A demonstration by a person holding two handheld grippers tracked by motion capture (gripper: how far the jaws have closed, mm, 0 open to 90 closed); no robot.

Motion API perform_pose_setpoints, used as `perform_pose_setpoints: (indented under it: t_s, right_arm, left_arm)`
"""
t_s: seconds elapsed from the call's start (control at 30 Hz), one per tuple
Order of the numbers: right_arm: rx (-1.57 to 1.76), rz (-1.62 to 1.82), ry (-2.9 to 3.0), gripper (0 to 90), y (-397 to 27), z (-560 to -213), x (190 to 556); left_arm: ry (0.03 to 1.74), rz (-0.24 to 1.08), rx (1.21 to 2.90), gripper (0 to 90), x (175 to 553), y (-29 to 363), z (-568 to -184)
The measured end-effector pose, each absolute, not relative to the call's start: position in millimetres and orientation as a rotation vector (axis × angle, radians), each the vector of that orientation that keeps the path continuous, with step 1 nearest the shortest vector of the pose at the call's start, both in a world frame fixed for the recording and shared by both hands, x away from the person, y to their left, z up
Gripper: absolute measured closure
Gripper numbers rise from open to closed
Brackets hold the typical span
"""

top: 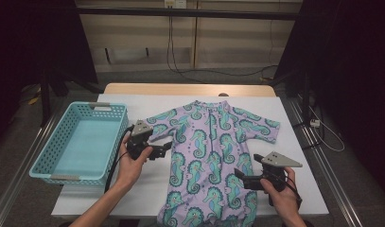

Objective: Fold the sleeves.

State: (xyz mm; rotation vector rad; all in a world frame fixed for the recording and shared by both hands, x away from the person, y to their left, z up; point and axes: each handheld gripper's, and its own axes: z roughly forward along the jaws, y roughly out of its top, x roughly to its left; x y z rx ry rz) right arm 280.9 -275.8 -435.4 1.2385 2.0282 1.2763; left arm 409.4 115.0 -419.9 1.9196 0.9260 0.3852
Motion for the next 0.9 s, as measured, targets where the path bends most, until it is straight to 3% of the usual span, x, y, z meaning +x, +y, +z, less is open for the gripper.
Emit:
perform_pose_setpoints:
  t_s: [0.43, 0.9]
  right_arm:
    - [1.227, 1.269, 2.064, 4.0, -272.1, -440.0, 281.4]
    - [1.202, 1.277, 2.08, 3.9, -275.6, -440.8, 276.8]
  left_arm:
    - [1.027, 0.348, 1.925, 9.4, 457.8, 118.0, -426.8]
    - [1.108, 0.395, 1.933, 9.1, 481.3, 116.7, -444.4]
